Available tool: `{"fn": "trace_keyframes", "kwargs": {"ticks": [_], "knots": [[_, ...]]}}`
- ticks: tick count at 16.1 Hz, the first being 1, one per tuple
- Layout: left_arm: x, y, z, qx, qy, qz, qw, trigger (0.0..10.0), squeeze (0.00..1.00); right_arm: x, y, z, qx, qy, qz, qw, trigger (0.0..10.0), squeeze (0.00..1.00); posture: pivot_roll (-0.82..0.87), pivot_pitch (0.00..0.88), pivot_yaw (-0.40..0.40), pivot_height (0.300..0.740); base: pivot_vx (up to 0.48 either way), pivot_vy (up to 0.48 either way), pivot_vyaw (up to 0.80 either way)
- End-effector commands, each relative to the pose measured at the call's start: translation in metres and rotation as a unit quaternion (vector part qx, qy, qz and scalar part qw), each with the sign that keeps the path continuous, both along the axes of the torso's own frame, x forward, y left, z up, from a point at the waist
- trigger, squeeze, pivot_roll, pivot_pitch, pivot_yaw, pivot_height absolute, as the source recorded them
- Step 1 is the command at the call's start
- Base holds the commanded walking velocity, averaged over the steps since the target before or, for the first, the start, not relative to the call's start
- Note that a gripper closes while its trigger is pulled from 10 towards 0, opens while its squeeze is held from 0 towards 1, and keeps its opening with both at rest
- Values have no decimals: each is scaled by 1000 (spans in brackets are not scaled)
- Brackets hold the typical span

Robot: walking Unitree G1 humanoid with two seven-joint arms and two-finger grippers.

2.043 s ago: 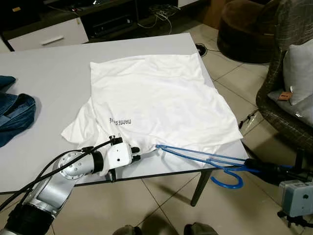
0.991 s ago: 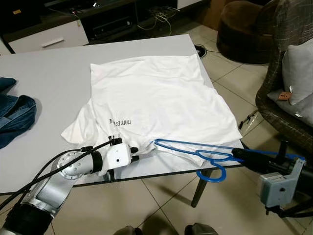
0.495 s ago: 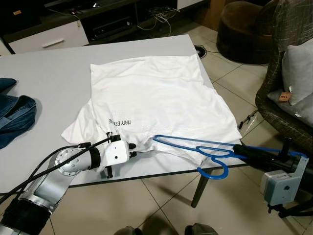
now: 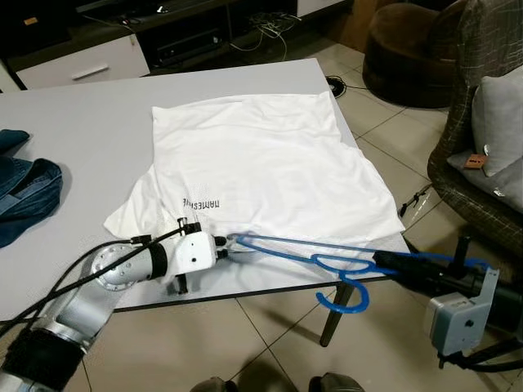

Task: Hang hanger

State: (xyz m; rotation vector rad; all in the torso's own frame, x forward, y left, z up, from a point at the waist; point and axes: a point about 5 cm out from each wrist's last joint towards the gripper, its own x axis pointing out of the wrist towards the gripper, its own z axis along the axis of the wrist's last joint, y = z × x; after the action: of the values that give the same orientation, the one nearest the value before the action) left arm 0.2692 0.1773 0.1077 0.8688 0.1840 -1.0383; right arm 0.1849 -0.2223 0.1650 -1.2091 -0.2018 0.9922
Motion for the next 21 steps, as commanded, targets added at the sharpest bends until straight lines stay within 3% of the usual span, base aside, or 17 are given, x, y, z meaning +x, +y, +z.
{"fn": "trace_keyframes", "kwargs": {"ticks": [1,6,10,13,21], "knots": [[4,8,5,11,-13,10,1000,10000,0,-2,2,-5,-10,6,7,1000,10000,0,-166,72,91,740,0,0,0],[0,5,2,6,-7,7,1000,10000,0,-1,-1,1,-4,0,-3,1000,10000,0,-171,76,94,740,0,0,0],[1,1,2,3,-8,2,1000,10000,0,-2,8,-2,5,2,12,1000,10000,0,-172,75,94,740,0,0,0],[1,2,1,5,-6,2,1000,10000,0,-3,2,5,8,2,7,1000,10000,0,-174,74,98,740,0,0,0],[1,4,1,7,-7,3,1000,10000,0,-7,1,-4,-7,19,16,1000,10000,0,-165,70,98,740,0,0,0]]}}
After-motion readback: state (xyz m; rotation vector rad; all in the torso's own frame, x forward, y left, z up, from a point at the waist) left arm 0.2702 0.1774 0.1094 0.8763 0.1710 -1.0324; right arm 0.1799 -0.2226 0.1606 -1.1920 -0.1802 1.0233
